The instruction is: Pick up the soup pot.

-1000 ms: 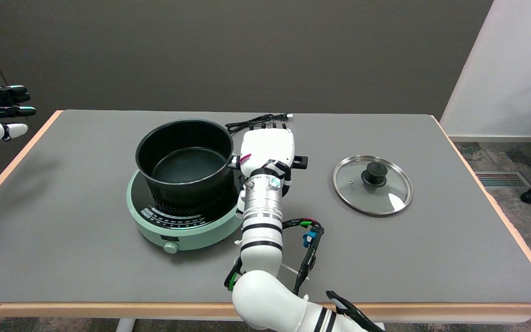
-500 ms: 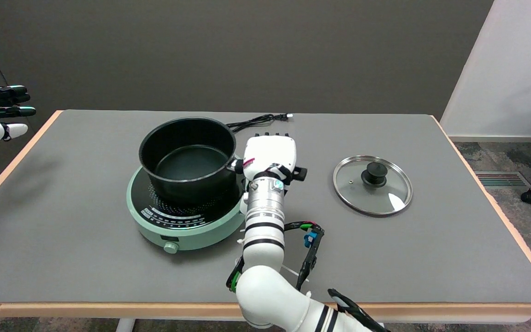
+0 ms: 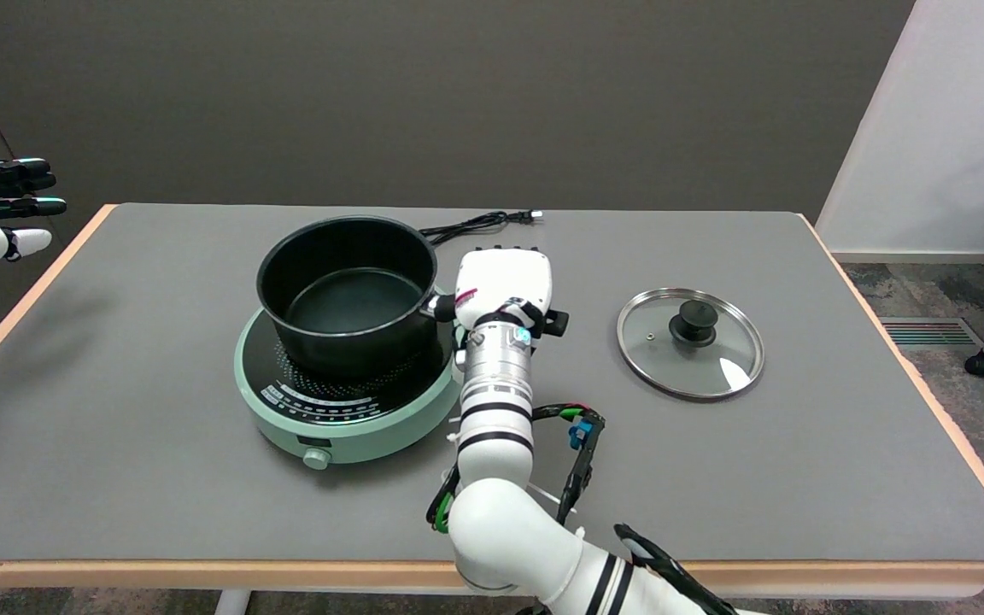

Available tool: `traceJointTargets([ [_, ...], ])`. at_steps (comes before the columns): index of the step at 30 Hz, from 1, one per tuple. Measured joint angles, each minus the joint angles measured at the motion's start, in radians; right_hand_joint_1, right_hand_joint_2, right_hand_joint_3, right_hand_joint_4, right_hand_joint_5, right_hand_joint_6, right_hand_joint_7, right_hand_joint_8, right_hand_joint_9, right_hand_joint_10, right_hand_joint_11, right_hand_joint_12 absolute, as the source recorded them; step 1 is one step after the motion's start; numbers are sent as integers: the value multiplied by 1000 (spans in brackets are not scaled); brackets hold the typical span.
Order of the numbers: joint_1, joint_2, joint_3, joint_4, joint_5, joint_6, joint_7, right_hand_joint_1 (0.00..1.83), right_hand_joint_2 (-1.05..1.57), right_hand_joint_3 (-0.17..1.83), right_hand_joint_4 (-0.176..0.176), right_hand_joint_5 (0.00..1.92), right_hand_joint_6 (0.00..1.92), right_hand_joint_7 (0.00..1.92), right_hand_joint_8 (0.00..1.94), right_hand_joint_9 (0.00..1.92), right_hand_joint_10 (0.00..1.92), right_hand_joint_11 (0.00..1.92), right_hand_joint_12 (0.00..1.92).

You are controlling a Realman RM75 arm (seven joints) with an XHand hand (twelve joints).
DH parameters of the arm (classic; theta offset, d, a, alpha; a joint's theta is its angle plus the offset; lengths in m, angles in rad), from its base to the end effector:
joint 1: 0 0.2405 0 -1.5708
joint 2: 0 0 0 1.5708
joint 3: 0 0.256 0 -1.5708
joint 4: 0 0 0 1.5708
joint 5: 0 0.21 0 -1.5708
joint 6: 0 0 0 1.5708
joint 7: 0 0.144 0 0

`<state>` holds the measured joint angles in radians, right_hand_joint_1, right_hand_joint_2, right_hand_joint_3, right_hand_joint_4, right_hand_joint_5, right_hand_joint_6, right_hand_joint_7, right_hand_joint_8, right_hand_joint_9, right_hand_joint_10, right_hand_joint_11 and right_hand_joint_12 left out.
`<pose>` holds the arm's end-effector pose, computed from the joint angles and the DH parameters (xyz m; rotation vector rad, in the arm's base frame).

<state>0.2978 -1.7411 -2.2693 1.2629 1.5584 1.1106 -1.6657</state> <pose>-0.2236 -0.3649 0.1149 1.1684 0.1328 -0.0440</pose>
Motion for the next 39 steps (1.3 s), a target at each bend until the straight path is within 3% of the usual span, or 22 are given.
traceJointTargets([
  [6,4,12,2,13,0,-15,0,1084,690,1286,-77,1768,1768,1768,1768,1768,1768,1768,1768],
  [9,4,18,2,24,-5,-19,0,921,1054,886,-80,1770,1770,1770,1770,1770,1770,1770,1770],
  [11,4,22,2,33,-11,-20,1,882,1066,830,-79,1771,1771,1771,1771,1771,1771,1771,1771],
  [14,4,31,3,48,-19,-23,3,903,949,925,-79,1779,1779,1779,1779,1779,1779,1779,1779],
  [21,-8,52,1,86,-35,-26,16,932,1173,636,-79,1780,1780,1780,1780,1780,1780,1780,1780],
  [39,-118,187,9,305,-54,-30,34,922,1271,726,-79,1769,1769,1769,1769,1769,1769,1769,1769],
])
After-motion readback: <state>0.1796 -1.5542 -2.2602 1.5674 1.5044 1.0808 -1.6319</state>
